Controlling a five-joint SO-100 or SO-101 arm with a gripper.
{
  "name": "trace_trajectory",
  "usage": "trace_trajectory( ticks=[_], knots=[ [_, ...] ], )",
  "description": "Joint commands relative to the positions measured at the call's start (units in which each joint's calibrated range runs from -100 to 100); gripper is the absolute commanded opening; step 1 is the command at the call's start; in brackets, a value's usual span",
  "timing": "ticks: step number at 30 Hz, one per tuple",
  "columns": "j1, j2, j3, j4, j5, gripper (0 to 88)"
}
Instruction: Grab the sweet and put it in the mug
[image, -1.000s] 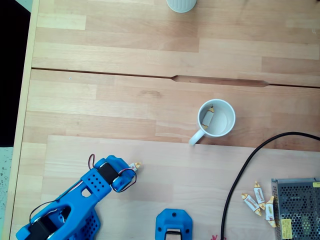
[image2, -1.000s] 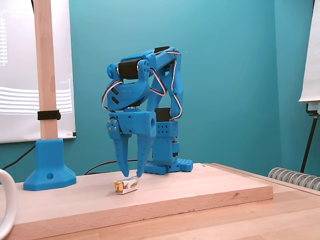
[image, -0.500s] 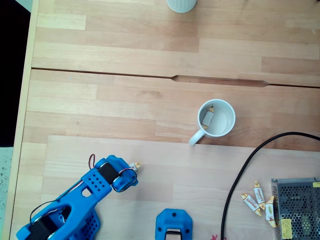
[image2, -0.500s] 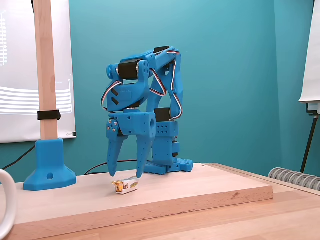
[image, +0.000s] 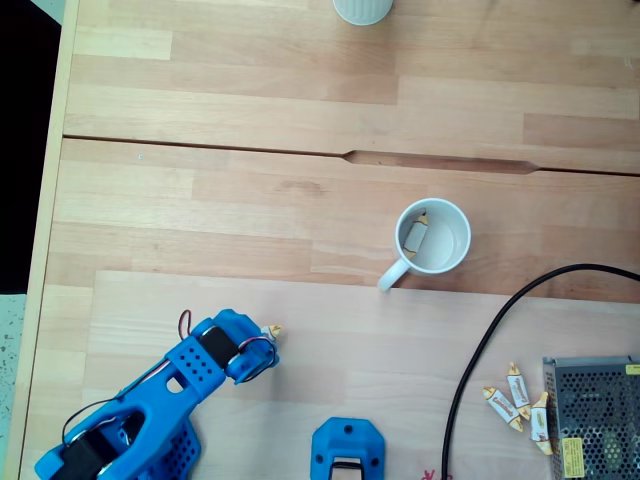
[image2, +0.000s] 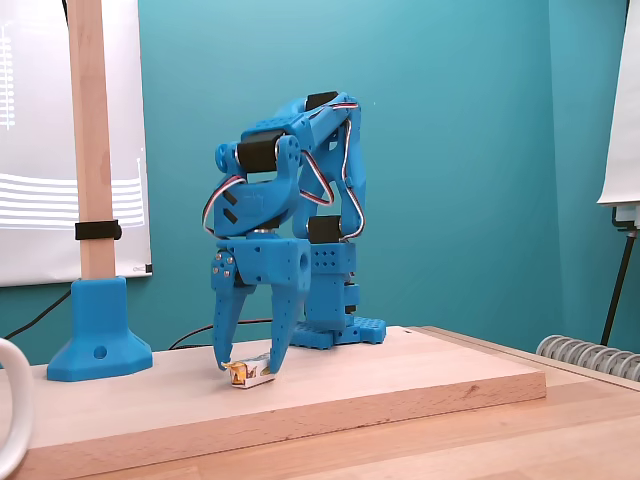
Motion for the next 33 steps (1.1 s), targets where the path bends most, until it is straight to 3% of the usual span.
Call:
trace_trajectory(
  ticks=[1, 15, 24, 33],
  knots=[
    [0.3, 0.2, 0.5, -3.2, 0.1, 21.8],
    [0.3, 0.9, 1.0, -4.2, 0.1, 20.5],
    [0.1, 0.6, 1.4, -4.2, 0.1, 1.9],
    [-0.4, 0.4, 1.6, -4.1, 0.0, 4.5]
  ],
)
